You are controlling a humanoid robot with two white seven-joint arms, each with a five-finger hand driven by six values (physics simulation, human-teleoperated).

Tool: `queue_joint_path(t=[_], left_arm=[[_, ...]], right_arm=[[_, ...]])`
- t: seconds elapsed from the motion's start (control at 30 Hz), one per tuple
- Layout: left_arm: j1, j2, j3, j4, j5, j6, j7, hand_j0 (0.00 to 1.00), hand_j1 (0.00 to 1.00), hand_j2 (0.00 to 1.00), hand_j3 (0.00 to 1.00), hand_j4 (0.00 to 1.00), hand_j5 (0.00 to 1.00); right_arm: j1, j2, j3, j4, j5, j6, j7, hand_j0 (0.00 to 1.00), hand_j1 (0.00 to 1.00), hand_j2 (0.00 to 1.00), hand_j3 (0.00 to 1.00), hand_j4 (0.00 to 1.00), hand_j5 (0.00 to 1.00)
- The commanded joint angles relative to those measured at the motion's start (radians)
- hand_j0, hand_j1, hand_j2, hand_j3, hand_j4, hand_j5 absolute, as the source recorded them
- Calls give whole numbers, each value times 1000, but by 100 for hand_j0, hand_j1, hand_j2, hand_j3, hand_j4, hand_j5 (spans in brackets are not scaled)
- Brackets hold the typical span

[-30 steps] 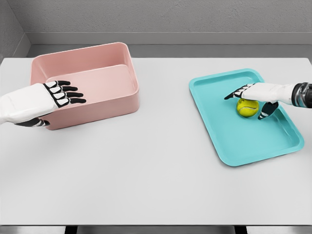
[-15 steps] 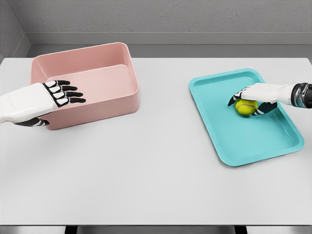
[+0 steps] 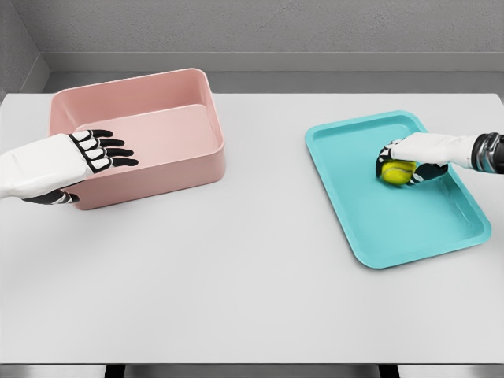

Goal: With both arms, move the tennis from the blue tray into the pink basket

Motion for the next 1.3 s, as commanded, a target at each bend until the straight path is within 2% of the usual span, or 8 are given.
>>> queue_joint_path(t=[0.0,0.37,0.6,0.97,1.03,1.13,1.27], left_arm=[[0,3,0,1,8,1,1,100,100,100,100,100,100],[0,1,0,-4,8,1,1,100,100,100,100,100,100],[0,3,0,-5,10,1,1,100,100,100,100,100,100],[2,3,0,-7,10,1,1,100,100,100,100,100,100],[2,3,0,-7,10,1,1,100,100,100,100,100,100],[2,3,0,-7,10,1,1,100,100,100,100,100,100],[2,4,0,-7,10,1,1,100,100,100,100,100,100]], right_arm=[[-2,-5,-6,-20,-8,3,0,46,46,46,46,46,46],[-14,-9,-12,-91,-13,3,0,46,46,46,46,46,46],[-11,-37,-14,-231,-13,3,0,45,45,45,45,45,45],[5,-26,-6,-430,-12,3,0,44,44,44,44,44,44],[12,-22,-1,-445,-13,3,0,44,44,44,44,44,44],[31,-20,2,-520,-10,3,0,44,44,44,44,44,44],[37,-14,5,-550,-8,3,0,44,44,44,44,44,44]])
